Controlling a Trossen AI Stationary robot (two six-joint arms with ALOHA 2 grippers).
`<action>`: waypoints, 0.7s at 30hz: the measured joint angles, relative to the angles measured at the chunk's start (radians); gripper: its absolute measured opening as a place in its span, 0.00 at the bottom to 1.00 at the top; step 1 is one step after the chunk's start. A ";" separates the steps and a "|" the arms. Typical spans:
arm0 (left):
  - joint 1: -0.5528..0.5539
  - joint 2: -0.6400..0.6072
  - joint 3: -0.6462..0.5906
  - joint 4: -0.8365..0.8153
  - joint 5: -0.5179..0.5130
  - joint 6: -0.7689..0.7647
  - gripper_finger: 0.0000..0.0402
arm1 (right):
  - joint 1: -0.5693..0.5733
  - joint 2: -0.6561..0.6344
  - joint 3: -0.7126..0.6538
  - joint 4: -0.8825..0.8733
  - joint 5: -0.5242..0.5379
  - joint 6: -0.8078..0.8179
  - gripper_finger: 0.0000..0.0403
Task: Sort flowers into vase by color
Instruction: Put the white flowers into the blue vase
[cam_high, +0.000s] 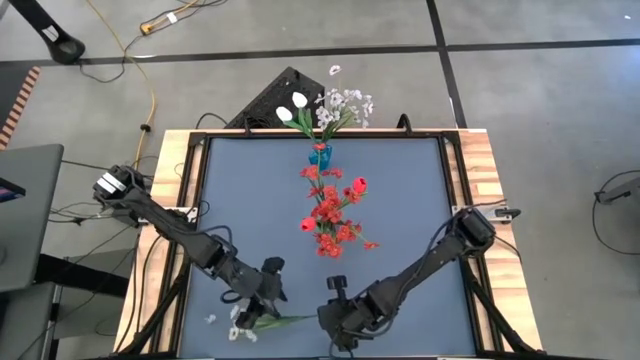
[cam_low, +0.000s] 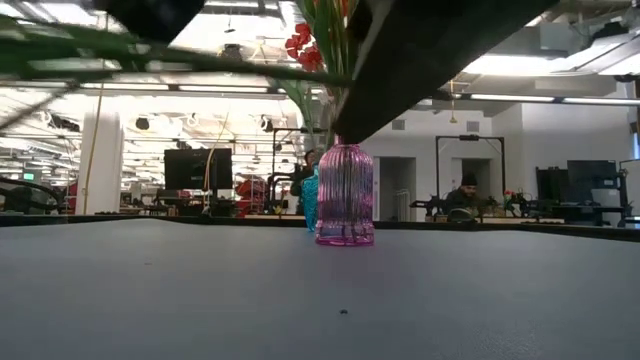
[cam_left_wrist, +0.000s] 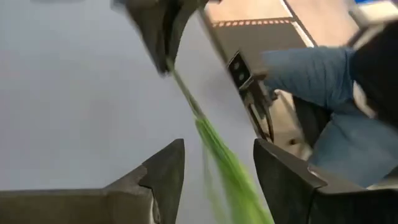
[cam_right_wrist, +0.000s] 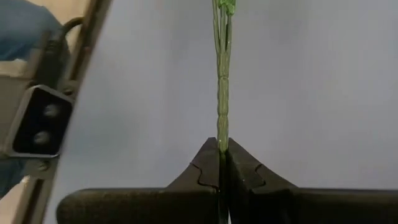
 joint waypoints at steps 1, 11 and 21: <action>0.000 -0.001 0.009 0.004 -0.003 0.060 0.45 | 0.007 0.000 0.000 0.004 0.003 -0.002 0.07; 0.054 -0.011 -0.028 0.109 -0.066 0.315 0.45 | 0.073 -0.048 -0.083 0.149 0.112 -0.044 0.07; 0.055 -0.024 -0.360 0.841 -0.074 0.271 0.45 | 0.067 -0.243 -0.557 1.028 0.097 -0.147 0.07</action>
